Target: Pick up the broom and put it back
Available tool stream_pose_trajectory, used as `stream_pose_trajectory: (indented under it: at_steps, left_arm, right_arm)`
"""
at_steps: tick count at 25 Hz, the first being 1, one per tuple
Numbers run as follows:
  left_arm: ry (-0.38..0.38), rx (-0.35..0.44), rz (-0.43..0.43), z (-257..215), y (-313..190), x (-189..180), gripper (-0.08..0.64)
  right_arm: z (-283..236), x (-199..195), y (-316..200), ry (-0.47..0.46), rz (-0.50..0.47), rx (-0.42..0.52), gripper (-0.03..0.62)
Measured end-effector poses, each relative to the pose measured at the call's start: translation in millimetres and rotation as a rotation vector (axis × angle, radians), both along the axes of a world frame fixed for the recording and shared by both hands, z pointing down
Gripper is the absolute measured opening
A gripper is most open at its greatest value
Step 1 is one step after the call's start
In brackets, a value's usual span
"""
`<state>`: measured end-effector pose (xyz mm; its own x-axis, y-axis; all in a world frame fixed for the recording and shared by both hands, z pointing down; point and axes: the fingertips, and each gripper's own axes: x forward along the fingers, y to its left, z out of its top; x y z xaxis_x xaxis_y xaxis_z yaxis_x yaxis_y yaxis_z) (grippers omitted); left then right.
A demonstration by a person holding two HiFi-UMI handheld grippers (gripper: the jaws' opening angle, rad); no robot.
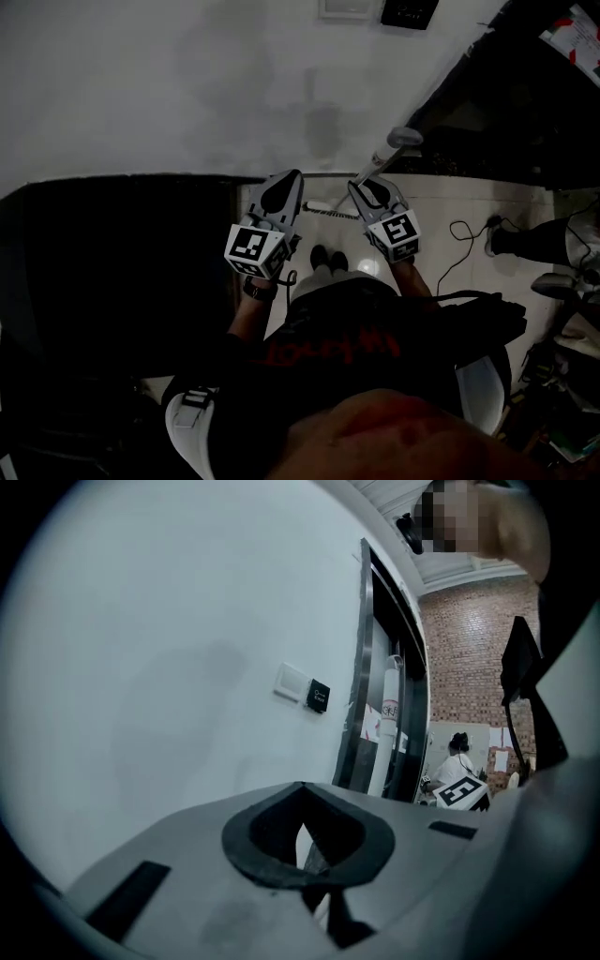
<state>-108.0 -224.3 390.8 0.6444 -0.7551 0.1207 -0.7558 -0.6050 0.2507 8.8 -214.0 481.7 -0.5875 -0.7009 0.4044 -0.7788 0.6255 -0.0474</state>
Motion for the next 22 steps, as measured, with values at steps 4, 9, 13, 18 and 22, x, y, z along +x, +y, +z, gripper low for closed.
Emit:
stream_pose_trajectory:
  at_steps: [4, 9, 13, 18, 22]
  left_arm:
    - [0.021, -0.069, -0.058, 32.6, -2.8, -16.7, 0.005]
    - [0.021, -0.125, -0.087, 70.7, 13.6, -21.4, 0.005]
    - [-0.025, -0.14, -0.13, 102.8, 36.5, -26.3, 0.005]
    - [-0.052, -0.21, -0.163, 135.8, 52.6, -30.2, 0.005]
    - [-0.121, -0.264, -0.168, 152.4, 64.1, -28.7, 0.005]
  right_arm:
    - [56.8, -10.7, -7.9, 0.016, -0.016, -0.081, 0.089]
    - [151.4, -17.6, 4.0, 0.069, -0.058, -0.171, 0.089]
    - [234.2, -14.0, 16.5, 0.103, -0.075, -0.221, 0.089]
    - [316.9, -5.3, 4.0, 0.171, -0.086, -0.285, 0.087]
    - [379.6, -3.0, -9.8, 0.23, -0.1, -0.354, 0.087]
